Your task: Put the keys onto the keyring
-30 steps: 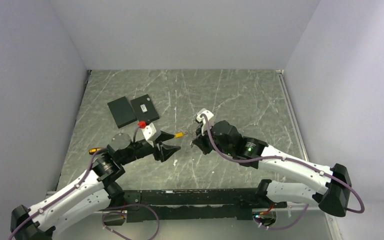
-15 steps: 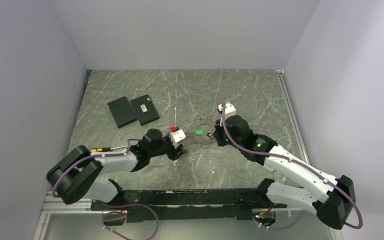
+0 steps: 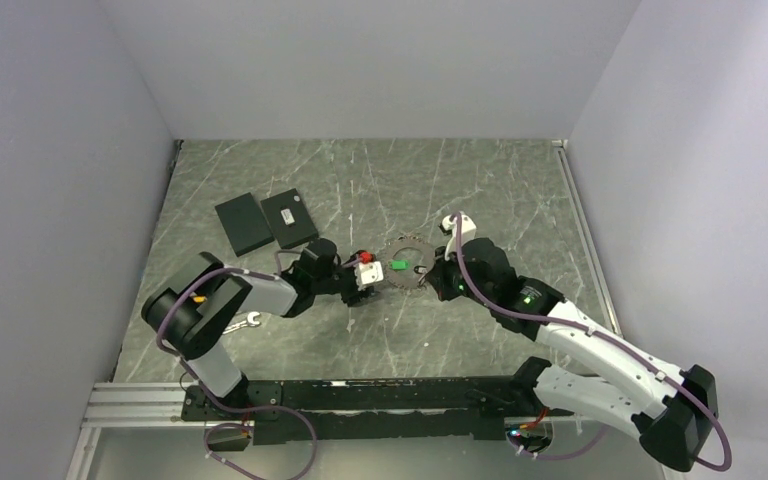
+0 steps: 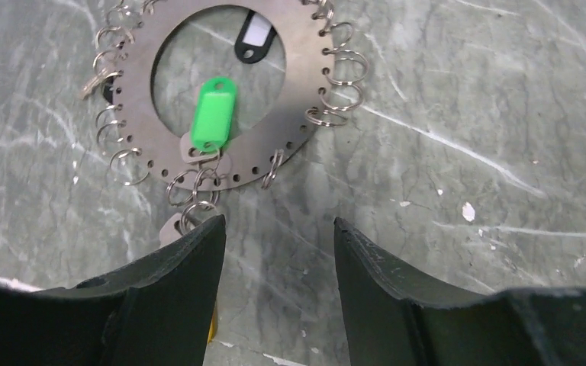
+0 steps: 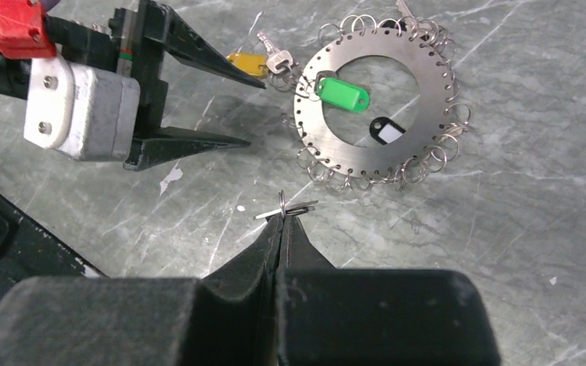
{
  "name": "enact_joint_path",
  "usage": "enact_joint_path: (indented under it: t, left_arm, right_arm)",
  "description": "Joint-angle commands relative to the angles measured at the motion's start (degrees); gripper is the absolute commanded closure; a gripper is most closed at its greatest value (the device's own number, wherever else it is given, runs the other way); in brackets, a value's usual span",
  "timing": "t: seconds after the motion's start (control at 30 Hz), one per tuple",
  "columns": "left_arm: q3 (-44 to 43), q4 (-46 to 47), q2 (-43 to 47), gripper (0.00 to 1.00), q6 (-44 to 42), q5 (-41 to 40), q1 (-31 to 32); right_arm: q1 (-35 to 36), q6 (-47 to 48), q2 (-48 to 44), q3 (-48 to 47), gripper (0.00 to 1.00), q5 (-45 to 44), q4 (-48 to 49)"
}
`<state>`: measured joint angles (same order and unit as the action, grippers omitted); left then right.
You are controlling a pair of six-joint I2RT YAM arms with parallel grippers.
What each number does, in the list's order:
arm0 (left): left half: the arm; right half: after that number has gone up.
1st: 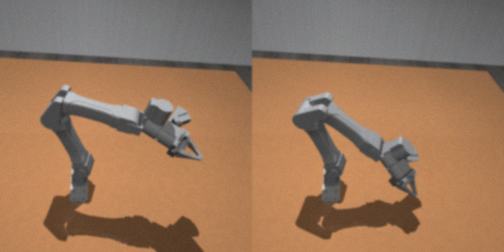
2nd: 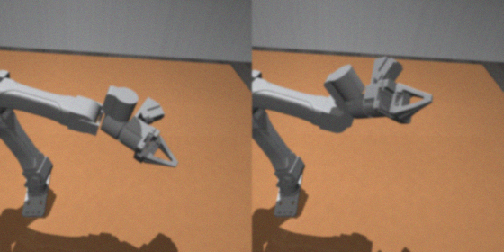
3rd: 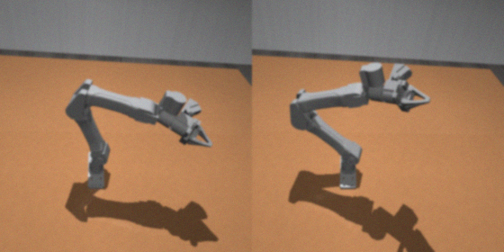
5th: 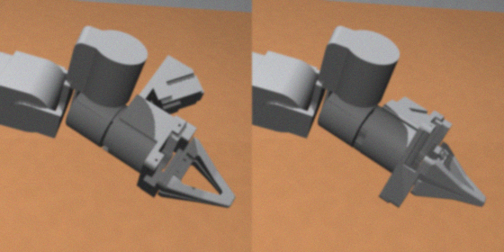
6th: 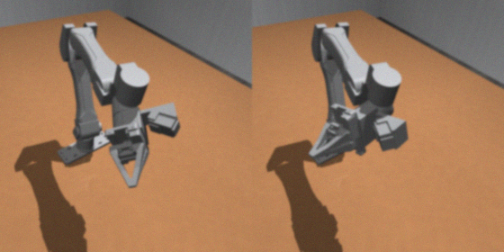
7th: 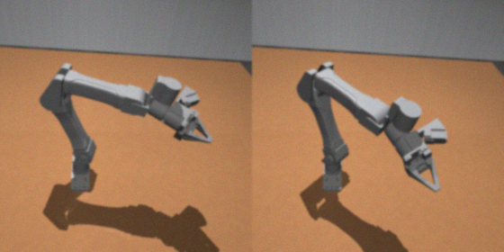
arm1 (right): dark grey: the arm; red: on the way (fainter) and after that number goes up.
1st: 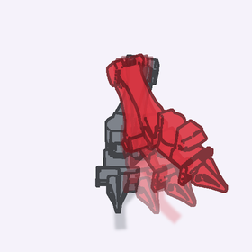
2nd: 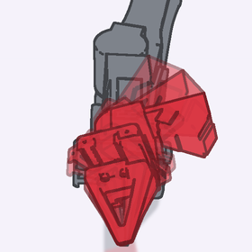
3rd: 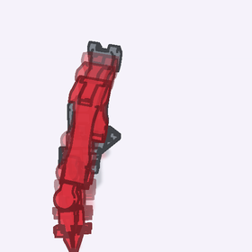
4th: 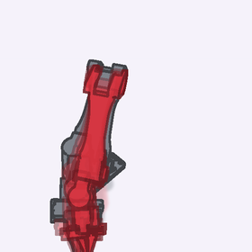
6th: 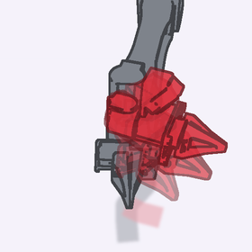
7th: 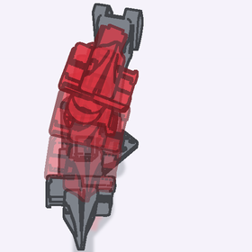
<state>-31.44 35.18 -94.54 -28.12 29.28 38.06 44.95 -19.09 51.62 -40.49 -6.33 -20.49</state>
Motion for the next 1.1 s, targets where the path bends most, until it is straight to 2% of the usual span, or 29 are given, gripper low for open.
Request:
enact_joint_path:
  t: [0.0, 0.47, 0.73, 0.83, 1.07]
  left_arm:
    - [-3.39, -2.23, -0.62, 0.41, -8.27, 6.69, 0.0]
    - [-8.64, -7.95, -5.52, 0.5, -12.67, 5.48, -0.01]
    - [-9.43, -3.8, -9.14, 0.56, -10.41, 6.49, 0.06]
    - [-10.05, -5.2, -9.24, 0.63, -11.3, 6.52, 0.08]
    - [-11.72, -10.6, -9.15, 0.66, -12.56, 5.27, 0.04]
  right_arm:
    - [-0.97, -0.15, -1.58, 0.43, 1.0, 2.44, 4.02]
    - [-4.2, -0.29, -2.48, 1.69, 1.0, 7.79, 6.53]
    - [-5.11, -0.42, -2.65, 1.8, 1.0, 8.45, 6.72]
    - [-5.22, -0.42, -2.66, 1.71, 1.0, 8.68, 6.61]
    - [-5.57, -0.42, -2.74, 1.71, 1.0, 9.2, 6.6]
